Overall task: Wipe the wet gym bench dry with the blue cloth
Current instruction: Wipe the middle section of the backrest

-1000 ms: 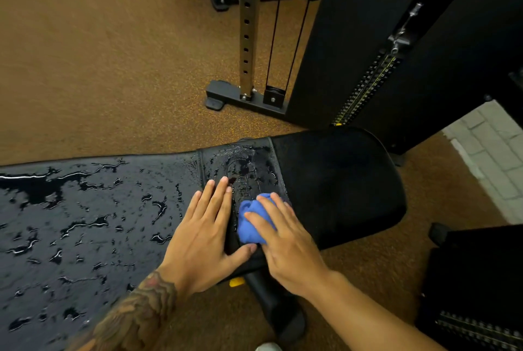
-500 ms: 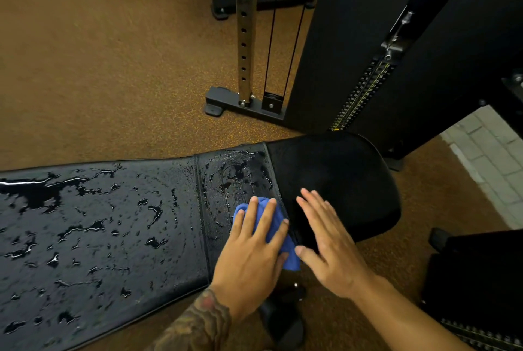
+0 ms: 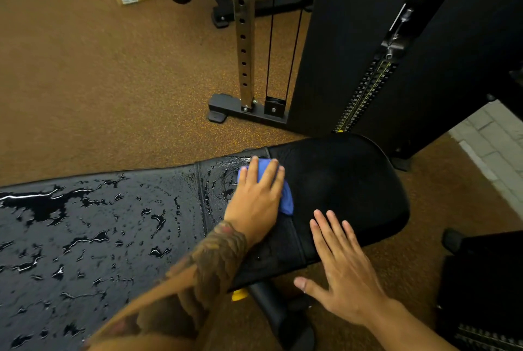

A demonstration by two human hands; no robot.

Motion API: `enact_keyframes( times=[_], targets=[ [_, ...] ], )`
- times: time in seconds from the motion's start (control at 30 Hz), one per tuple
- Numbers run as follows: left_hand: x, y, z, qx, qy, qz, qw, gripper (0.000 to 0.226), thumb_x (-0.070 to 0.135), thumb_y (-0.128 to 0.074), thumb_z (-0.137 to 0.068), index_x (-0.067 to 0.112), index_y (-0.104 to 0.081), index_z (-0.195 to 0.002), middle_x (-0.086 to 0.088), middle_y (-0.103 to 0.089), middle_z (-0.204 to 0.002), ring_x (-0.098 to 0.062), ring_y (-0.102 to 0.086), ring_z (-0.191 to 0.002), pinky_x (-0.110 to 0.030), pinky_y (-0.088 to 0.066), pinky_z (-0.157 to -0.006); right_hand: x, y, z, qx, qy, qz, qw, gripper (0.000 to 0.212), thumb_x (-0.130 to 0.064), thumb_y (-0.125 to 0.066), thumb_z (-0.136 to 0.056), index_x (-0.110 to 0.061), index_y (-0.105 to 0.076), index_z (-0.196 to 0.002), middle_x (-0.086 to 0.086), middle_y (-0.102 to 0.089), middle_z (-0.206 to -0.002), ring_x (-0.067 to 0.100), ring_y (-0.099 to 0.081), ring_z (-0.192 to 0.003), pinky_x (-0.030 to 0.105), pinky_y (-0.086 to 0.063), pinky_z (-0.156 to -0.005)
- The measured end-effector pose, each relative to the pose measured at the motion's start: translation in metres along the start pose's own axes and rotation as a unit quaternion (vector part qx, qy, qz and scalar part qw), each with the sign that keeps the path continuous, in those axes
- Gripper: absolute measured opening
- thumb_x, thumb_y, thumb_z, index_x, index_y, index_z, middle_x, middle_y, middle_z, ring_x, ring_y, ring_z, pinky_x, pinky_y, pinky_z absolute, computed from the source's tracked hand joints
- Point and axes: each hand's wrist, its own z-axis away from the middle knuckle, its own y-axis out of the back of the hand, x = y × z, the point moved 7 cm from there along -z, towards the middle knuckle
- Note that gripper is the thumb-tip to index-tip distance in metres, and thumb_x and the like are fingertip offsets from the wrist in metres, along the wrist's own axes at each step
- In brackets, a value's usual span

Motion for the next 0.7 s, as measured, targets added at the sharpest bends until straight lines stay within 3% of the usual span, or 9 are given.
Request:
enact_keyframes(
  times=[0.1,0.27,0.47,0.53,0.7],
  targets=[
    [-0.026,-0.005,-0.005,-0.038,0.02,-0.003,0.999,0.055,0.021,-0.029,-0.096,0.008,-0.027,-0.149,-0.015,-0.026,-0.156,-0.052,-0.02,-0.138,-0.06,-0.023,-0.11,0.0,0.001,-0.001,0.004,-0.005,0.004,1.0,0.099,-0.079,-0.032,-0.085,-0.01,-0.011,-0.152,0.006,-0.001,-0.161,0.022,0.002,-0.148,0.044,-0.006,-0.115],
    [-0.03,-0.009,0.047,0.016,0.083,0.03,0.996,0.056,0.02,-0.044,-0.085,0.005,-0.044,-0.14,-0.02,-0.042,-0.145,-0.056,-0.036,-0.126,-0.064,-0.035,-0.102,-0.001,-0.002,-0.002,0.0,-0.016,0.0,1.0,0.094,-0.075,-0.029,-0.088,-0.009,-0.008,-0.152,0.006,0.002,-0.161,0.023,0.005,-0.147,0.047,-0.007,-0.116],
    [0.031,-0.009,0.068,-0.007,0.017,0.066,0.998,0.055,0.028,-0.043,-0.089,0.007,-0.044,-0.14,-0.018,-0.038,-0.149,-0.053,-0.027,-0.135,-0.063,-0.029,-0.107,-0.001,-0.002,-0.002,0.003,-0.024,-0.007,1.0,0.09,-0.071,-0.03,-0.089,-0.01,-0.007,-0.152,0.005,0.002,-0.161,0.022,0.006,-0.147,0.048,-0.009,-0.117],
    [0.015,-0.008,0.042,0.007,0.018,0.074,0.997,0.052,0.027,-0.044,-0.091,0.007,-0.045,-0.139,-0.018,-0.039,-0.148,-0.053,-0.028,-0.134,-0.064,-0.03,-0.106,-0.001,-0.002,-0.002,0.004,-0.026,-0.01,1.0,0.09,-0.071,-0.029,-0.09,-0.011,-0.006,-0.152,0.005,0.003,-0.161,0.021,0.008,-0.147,0.047,-0.007,-0.117],
    [-0.066,-0.015,0.022,0.017,0.11,0.054,0.992,0.056,0.033,-0.026,-0.092,0.006,-0.045,-0.137,-0.022,-0.035,-0.148,-0.056,-0.033,-0.128,-0.062,-0.026,-0.108,-0.001,-0.001,-0.002,0.006,-0.031,-0.009,0.999,0.088,-0.071,-0.026,-0.091,-0.012,-0.004,-0.152,0.004,0.005,-0.161,0.019,0.012,-0.146,0.046,-0.003,-0.118]
  ],
)
